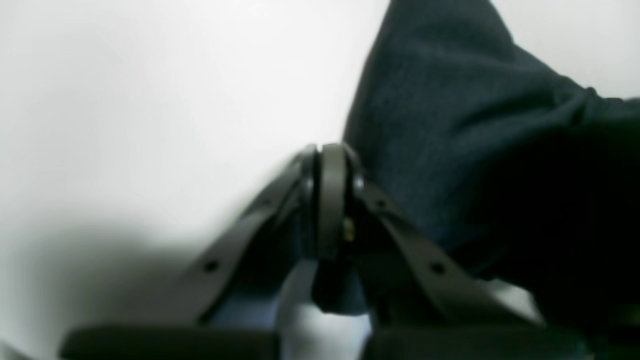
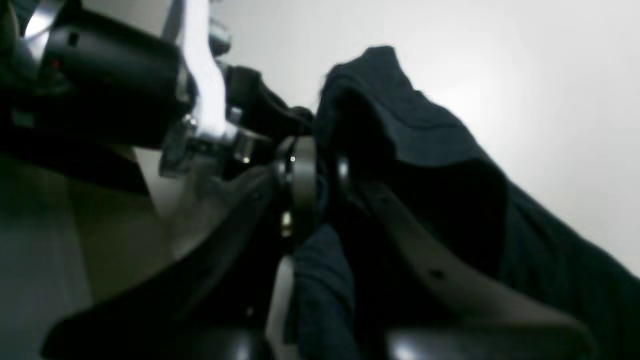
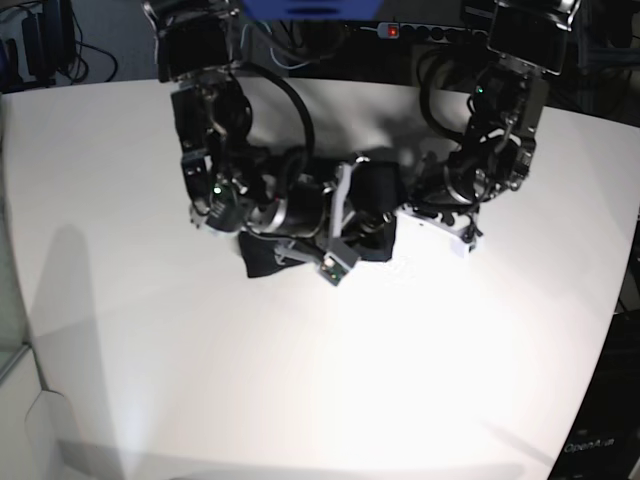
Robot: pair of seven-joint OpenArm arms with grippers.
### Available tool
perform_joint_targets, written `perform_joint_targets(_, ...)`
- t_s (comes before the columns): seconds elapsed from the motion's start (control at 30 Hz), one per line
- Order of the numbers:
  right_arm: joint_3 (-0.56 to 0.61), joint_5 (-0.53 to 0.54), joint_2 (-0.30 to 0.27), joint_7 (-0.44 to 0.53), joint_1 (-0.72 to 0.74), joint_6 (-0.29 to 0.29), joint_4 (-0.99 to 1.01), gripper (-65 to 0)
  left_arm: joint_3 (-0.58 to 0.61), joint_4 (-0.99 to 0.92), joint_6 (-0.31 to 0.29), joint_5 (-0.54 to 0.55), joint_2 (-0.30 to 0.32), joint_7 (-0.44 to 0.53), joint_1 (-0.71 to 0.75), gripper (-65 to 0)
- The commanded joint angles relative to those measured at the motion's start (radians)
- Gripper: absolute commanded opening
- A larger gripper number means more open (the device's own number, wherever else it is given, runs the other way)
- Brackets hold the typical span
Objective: Fold the T-shirt properly
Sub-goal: 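Press the folded bundle down with both grippers together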
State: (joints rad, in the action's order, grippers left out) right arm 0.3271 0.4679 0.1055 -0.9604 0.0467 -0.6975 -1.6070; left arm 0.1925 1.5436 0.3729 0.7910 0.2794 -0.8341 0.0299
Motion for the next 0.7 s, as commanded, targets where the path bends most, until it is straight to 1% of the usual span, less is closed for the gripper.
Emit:
perform_joint_targets(0.0,0.005,0.03,0.009,0.036,0.018,-0.001,-0.002,-64.3,-0.004,0.019,-0.007,0.011,0.004,0.005,-0.015,-63.9)
perform_joint_targets(0.23,0.062,0.032,0.013,0.07,0.077,-0.001,0.09,-64.3,-0.004,0.019,-0.007,0.012,0.004,0.005,-0.008,-63.9)
perform_joint_targets(0.4,0.082,0.032,0.013,0.119,0.091,-0.001,0.136,-64.3,-0.003,0.019,-0.007,0.012,0.004,0.005,-0.006,-63.9)
perform_joint_targets(0.67,0.088,0.032,0.013,0.119,0.129,-0.001,0.188,-64.3,-0.003,0.019,-0.007,0.012,0.004,0.005,0.008,-63.9)
